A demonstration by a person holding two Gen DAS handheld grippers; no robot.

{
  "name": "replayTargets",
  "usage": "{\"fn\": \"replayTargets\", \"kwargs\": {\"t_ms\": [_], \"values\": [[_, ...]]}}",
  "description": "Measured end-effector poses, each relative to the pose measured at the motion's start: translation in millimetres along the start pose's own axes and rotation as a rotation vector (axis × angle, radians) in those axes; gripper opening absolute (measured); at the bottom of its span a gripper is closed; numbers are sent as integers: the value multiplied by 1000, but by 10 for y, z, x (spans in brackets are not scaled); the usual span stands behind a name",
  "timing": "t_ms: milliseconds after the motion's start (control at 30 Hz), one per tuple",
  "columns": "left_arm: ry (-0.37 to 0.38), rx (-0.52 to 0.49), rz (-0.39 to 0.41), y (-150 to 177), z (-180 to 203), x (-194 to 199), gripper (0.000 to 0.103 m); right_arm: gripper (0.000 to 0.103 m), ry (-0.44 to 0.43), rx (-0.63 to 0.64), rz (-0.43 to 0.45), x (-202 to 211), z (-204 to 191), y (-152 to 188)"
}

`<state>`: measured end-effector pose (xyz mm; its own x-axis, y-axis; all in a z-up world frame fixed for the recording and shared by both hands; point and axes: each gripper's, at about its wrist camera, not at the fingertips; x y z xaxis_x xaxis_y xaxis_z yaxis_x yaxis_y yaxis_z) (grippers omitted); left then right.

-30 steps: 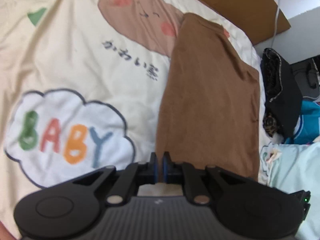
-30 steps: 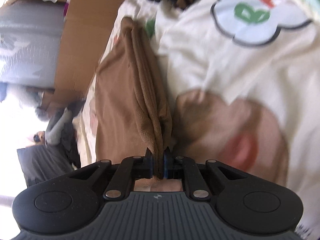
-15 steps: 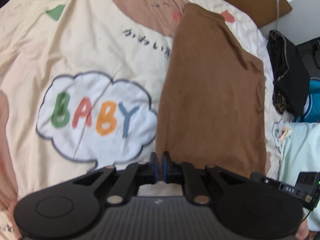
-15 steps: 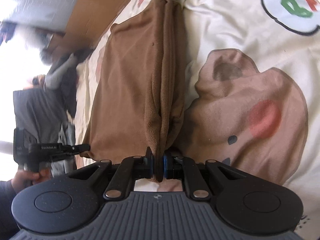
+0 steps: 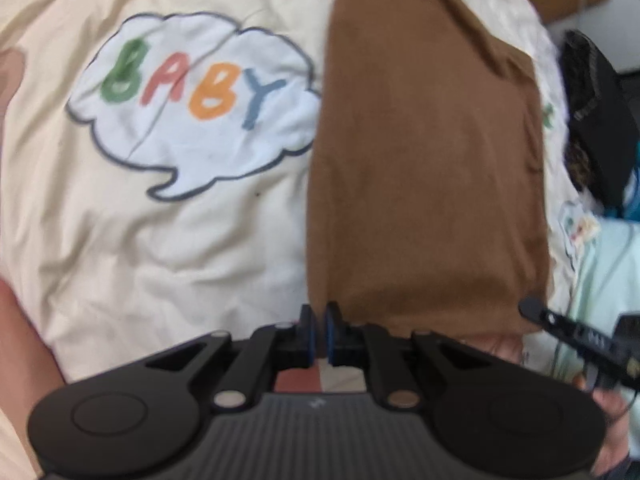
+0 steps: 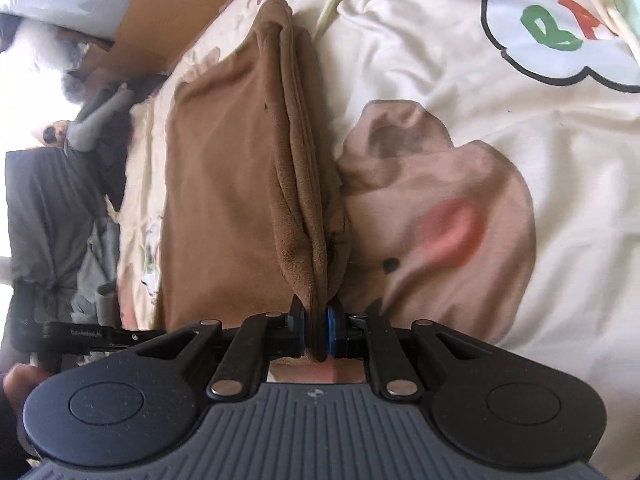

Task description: Fold clothes

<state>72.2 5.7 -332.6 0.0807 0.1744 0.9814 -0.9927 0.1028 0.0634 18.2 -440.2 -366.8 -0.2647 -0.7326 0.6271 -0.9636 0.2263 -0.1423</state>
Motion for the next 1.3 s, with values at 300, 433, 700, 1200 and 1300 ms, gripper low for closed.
{"fn": "replayTargets", "kwargs": {"t_ms": [300,433,700,1200,1300], "values": [[-115,-137,72,-139,341,394,39,35,41,122,67,270,-189,-224],[-127,-155,125,-280,492,468,41,35,87,167,93,147,-289,-357],[-118,-181,154,-301,620,469,44,35,159,184,112,-79,-241,-513],[-94,-64,201,-392,430,334,46,35,77,125,191,117,-166,-499],[-103,-113,254,-584,530,387,46,35,52,150,220,102,-263,-593]]}}
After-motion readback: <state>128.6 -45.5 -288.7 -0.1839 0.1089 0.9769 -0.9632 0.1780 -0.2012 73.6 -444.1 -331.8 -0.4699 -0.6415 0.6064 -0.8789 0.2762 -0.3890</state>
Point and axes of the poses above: each gripper's, at about its wrist camera, not at the fingertips, and x roughly against the way its jaws point, z to its right, y to its underside, and after that the axes turned 8 degrees about -y, right-handed
